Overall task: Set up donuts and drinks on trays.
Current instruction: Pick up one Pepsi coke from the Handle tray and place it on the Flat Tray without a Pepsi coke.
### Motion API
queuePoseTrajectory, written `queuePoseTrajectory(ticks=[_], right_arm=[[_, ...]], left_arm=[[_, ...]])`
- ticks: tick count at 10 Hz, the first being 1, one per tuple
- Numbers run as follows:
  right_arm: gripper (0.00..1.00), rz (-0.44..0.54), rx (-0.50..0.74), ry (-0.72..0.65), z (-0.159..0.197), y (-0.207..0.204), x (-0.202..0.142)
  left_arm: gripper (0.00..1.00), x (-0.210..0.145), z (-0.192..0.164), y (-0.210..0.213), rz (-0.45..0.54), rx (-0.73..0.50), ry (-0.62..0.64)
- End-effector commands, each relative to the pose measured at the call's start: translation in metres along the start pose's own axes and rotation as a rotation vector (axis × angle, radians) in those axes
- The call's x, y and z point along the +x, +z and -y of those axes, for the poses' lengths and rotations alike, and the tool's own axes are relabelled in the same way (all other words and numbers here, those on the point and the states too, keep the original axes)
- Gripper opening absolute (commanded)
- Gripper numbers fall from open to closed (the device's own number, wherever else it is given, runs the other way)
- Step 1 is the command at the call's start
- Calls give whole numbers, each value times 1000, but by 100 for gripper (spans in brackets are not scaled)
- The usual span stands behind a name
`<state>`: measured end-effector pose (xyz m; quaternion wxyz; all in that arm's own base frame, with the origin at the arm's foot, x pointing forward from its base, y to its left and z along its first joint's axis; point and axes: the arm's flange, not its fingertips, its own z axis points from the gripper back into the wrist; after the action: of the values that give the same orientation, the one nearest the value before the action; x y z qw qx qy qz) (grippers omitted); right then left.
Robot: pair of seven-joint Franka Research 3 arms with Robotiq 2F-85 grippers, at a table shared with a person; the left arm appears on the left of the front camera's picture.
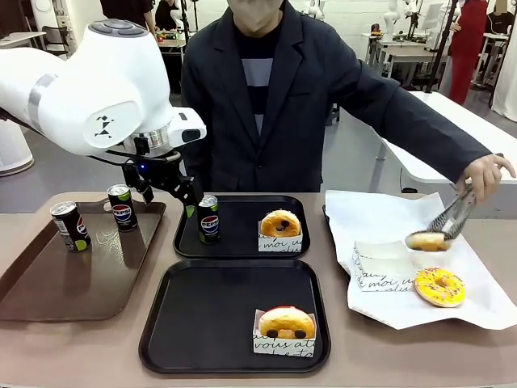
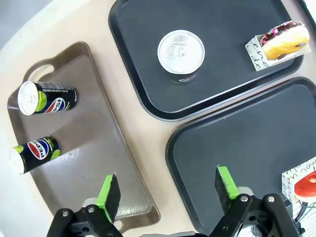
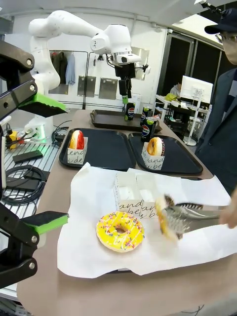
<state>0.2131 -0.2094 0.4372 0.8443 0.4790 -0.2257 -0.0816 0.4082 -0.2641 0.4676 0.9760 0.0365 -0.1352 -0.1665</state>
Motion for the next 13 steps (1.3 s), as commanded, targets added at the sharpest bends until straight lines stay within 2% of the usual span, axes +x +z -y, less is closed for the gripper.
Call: queuePoseTrajectory(ticks=[1,5,6,7,9,11,13], right_arm=[[100,4,10,9,0,0,0],[100,4,10,9,0,0,0],[100,4,10,9,0,0,0],[100,4,10,9,0,0,0],[100,4,10,9,0,0,0],[100,4,10,9,0,0,0],[100,4,10,9,0,0,0]], left_arm=[[100,7,1,-1,3,22,-10],[100,3,2,-2,-3,0,-3],[100,20,-30,20,45,-33,123],[100,28,-69,35,46,-71,218],[100,27,-153,49,-8,-73,398],[100,20,-221,52,-53,-39,428],[100,17,-266,37,-71,29,467]])
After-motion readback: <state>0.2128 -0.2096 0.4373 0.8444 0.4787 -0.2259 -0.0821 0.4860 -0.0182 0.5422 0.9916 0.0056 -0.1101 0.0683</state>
